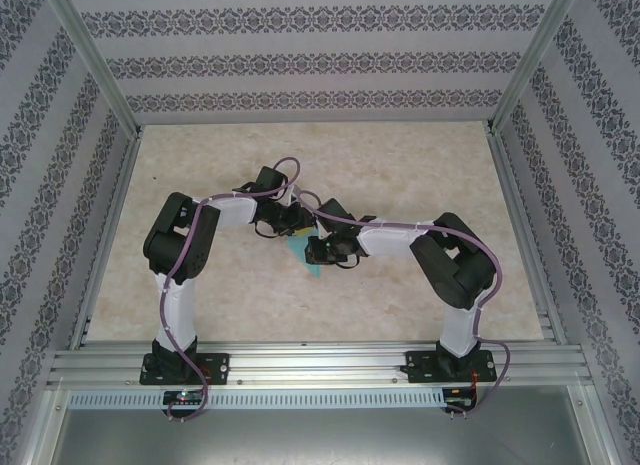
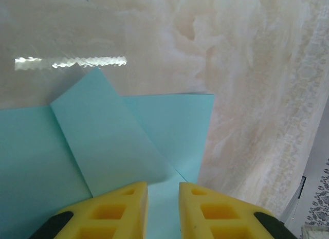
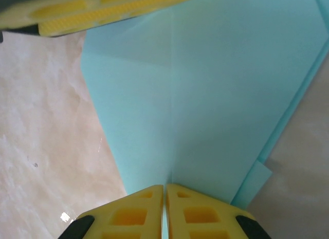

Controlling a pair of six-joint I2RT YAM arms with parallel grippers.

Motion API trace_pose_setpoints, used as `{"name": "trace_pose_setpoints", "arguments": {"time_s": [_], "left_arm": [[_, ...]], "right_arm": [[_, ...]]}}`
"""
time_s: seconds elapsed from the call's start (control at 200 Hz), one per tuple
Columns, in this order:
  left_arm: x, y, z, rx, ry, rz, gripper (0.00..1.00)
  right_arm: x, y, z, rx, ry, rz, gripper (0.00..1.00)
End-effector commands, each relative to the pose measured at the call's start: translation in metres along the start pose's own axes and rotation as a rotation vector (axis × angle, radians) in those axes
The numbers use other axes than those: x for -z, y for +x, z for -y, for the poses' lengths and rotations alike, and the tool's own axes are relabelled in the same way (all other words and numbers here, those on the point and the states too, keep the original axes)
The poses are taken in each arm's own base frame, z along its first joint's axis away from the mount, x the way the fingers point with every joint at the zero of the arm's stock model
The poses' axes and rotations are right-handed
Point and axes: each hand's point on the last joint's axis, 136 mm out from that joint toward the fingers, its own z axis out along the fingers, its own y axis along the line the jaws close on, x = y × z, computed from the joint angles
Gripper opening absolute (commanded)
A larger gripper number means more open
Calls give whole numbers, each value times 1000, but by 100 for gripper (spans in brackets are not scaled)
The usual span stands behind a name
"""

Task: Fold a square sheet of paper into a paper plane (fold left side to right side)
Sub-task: Fourth fold the wing at the center of the table.

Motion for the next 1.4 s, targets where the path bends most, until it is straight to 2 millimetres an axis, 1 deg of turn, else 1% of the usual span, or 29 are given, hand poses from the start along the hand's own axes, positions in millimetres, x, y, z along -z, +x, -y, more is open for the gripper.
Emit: {"name": "trace_pose_setpoints", "arguments": {"time_s": [0.0,0.425,0.53,0.58,0.649,0.749,0.839,1.064,1.214,1.304,1.394], "left_arm": [[-19,7,-46,41,-129,-6,25],[-20,6,-47,41,-133,-7,25],[-19,6,-47,40,-134,-7,24],[-19,6,-47,41,-133,-6,24],[-19,7,-45,40,-131,-5,24],[-18,7,-45,40,-128,-4,24],[-18,7,-44,39,-126,-5,24],[-17,7,-44,42,-125,-6,24],[-17,7,-43,41,-123,-5,24],[-17,7,-43,42,-124,-6,24],[-16,6,-43,42,-124,-6,24]], "right_arm": [[4,50,17,7,81,-165,12],[11,86,27,2,100,-238,11],[16,90,27,15,106,-248,10],[22,86,25,23,102,-233,11],[31,74,17,27,79,-195,11],[44,52,-2,36,26,-131,11],[48,35,-16,42,-13,-81,11],[31,-3,-27,29,-47,39,12],[16,-22,-23,12,-29,89,12],[6,-27,-16,2,-13,97,12],[-4,-21,-8,1,15,65,12]]}}
